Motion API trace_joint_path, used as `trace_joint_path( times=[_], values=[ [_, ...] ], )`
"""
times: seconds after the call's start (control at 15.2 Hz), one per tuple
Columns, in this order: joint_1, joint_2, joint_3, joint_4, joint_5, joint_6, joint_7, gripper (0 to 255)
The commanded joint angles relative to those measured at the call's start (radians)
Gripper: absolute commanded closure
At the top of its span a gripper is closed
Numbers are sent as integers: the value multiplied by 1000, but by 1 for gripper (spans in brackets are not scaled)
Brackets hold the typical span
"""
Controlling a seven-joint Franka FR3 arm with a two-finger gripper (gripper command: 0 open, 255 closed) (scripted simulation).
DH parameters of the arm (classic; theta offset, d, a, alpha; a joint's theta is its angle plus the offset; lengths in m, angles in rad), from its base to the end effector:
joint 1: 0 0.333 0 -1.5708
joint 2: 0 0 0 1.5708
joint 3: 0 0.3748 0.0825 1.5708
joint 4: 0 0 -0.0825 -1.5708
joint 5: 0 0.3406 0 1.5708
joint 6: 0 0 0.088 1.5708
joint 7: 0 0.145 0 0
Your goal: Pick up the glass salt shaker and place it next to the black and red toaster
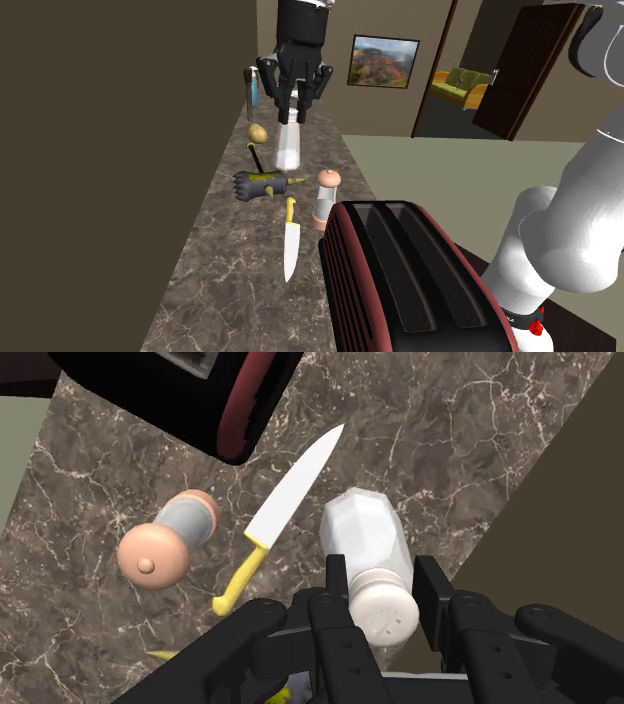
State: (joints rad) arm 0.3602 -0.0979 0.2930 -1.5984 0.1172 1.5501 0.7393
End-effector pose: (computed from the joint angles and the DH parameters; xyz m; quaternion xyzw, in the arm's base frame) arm 0.3620 0.3101 0.6782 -0.9979 0.0408 0.0111 0.0486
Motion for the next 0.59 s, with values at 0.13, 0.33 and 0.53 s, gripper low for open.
trace_joint_path(
  times=[0.13, 0.33, 0.53],
  values=[
    [49, 56, 64, 59, -19, 6, 114, 255],
    [88, 110, 108, 118, -43, 4, 196, 255],
    [135, 177, 148, 193, -78, -4, 280, 255]
  ],
)
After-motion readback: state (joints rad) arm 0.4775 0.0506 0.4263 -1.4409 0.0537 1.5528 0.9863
